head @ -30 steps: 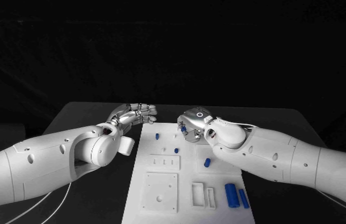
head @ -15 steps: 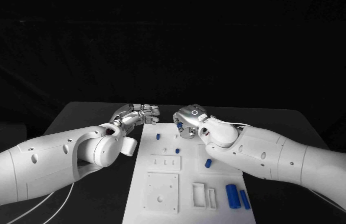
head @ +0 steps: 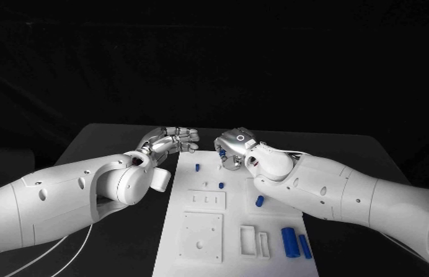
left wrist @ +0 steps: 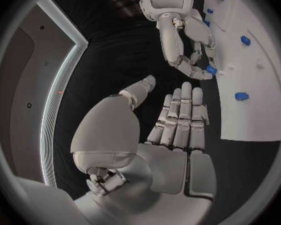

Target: Assemble the parts on the task board

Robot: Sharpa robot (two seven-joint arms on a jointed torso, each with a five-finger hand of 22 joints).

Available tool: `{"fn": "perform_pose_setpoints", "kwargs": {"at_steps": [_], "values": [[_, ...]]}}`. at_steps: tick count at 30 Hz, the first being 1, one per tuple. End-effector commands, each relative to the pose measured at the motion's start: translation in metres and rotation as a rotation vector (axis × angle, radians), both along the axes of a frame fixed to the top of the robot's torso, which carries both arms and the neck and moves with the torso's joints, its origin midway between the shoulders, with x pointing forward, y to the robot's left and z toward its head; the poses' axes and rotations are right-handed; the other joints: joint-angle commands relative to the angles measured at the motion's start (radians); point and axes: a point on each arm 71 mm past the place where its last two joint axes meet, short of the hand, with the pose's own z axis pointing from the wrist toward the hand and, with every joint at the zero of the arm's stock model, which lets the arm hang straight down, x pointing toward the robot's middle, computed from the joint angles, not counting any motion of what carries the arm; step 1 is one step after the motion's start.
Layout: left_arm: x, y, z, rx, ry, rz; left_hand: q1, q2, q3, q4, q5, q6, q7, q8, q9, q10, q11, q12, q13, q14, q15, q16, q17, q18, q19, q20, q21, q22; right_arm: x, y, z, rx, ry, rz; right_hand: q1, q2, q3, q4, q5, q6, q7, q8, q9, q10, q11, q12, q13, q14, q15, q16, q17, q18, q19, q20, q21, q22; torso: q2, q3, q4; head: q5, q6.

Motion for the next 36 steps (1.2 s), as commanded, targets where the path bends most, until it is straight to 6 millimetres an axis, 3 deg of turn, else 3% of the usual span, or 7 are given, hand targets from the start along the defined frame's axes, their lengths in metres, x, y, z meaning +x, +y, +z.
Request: {"fn": "perform_pose_setpoints", "kwargs": {"at_steps": [1,20,36], "values": [[-0.0006,-0.0028,0.0038,-0.003,-0.017,-0.018,-0.009,-0.001,0.0,-0.004,0.003,0.006,0.008,-0.004,-0.001,0.01,0.0,-0.006,-0.001,0.001,0.004,-0.006,0.001,0.021,-0.007,0.003,0.001,0.02,0.0,0.0019,-0.0005,-0.019,-0.004,0.006,-0.001,-0.009,0.005,0.003,0.006,0.007,0.0,0.004,0.001,0.047,0.003,0.003,0.001,-0.017,-0.009,0.006,-0.001,0.048,0.017,-0.024,0.005,0.022,0.001,0.0,-0.0006,0.002,-0.001],[-0.0016,-0.0047,0.0077,-0.003,-0.024,-0.025,-0.01,-0.001,0.001,-0.006,0.004,0.007,0.008,-0.004,-0.002,0.011,0.0,-0.007,-0.001,0.001,0.004,-0.007,0.001,0.021,-0.007,0.003,0.001,0.02,0.0045,0.0006,-0.0038,-0.039,0.018,-0.012,-0.002,-0.009,0.006,0.005,0.006,0.006,0.0,0.003,0.001,0.047,0.003,0.001,0.001,-0.018,-0.009,0.007,-0.002,0.048,0.017,-0.024,0.005,0.021,0.002,0.0,-0.0012,0.007,-0.009],[-0.0012,-0.0045,0.0092,-0.002,-0.028,-0.024,-0.011,-0.001,0.002,-0.008,0.004,0.007,0.008,-0.004,-0.002,0.012,0.0,-0.008,-0.001,0.0,0.004,-0.008,0.001,0.021,-0.007,0.003,0.001,0.02,0.0042,0.004,-0.0057,-0.037,0.028,-0.007,-0.004,-0.011,0.006,0.007,0.006,0.005,0.001,0.003,0.001,0.047,0.004,0.0,0.001,-0.018,-0.009,0.007,-0.002,0.048,0.015,-0.023,0.006,0.021,0.002,-0.0022,-0.0024,0.012,-0.014]]}}
